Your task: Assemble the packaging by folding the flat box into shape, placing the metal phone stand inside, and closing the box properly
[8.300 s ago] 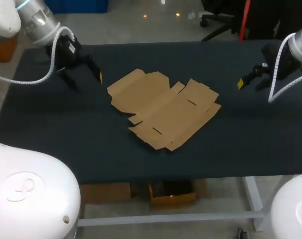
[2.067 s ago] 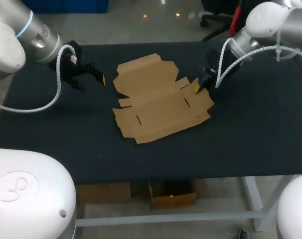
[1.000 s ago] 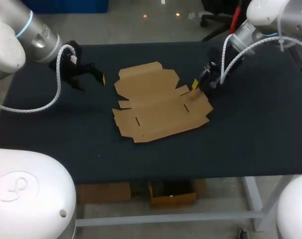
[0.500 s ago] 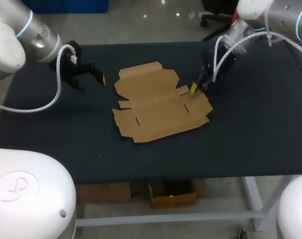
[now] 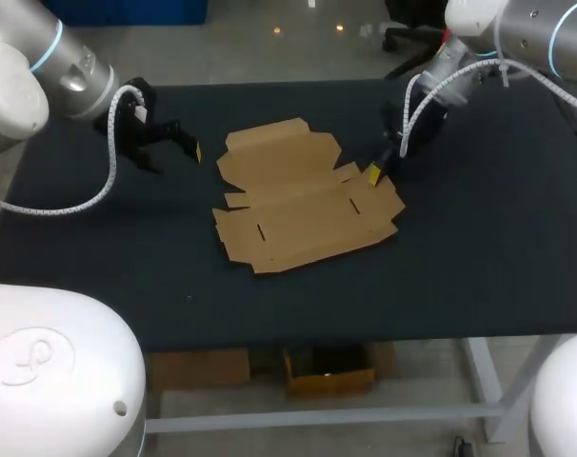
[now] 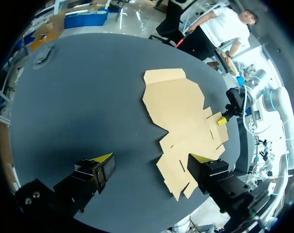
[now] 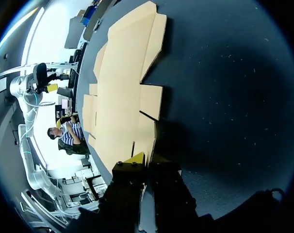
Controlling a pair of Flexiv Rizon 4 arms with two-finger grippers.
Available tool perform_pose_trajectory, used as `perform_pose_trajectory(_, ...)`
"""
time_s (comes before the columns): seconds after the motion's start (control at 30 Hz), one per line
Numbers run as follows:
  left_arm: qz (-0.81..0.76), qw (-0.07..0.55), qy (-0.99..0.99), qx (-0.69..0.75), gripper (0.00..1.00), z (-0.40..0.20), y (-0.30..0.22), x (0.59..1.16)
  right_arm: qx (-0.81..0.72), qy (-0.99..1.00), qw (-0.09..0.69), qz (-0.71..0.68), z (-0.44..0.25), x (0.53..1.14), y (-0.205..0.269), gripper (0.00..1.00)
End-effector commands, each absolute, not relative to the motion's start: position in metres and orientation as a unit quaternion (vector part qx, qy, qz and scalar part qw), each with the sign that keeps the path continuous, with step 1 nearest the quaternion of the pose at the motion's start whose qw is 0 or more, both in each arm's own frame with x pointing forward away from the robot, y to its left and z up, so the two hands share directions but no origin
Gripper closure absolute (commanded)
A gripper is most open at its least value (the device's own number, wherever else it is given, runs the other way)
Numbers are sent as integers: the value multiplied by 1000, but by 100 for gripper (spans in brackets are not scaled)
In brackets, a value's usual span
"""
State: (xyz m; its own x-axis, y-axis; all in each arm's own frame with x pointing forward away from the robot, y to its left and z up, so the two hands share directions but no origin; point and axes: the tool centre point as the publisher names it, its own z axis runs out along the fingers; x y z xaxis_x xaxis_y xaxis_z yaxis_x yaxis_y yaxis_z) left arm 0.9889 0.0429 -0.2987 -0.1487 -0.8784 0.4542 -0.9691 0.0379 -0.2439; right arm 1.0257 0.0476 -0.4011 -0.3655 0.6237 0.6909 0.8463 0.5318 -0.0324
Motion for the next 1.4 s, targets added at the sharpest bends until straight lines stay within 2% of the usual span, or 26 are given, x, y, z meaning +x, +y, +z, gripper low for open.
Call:
perform_pose_trajectory(0.03, 249, 90, -715, 647, 0, -298, 43, 989, -457, -805, 331, -184, -403, 1022, 45, 100)
perform_pose_trajectory(0.33, 249, 90, -715, 647, 0, -298, 43, 989, -491, -785, 309, -218, -396, 1007, 43, 100)
perform_pose_trajectory(1.4, 249, 90, -715, 647, 0, -298, 43, 989, -583, -705, 313, -256, -395, 958, 54, 100)
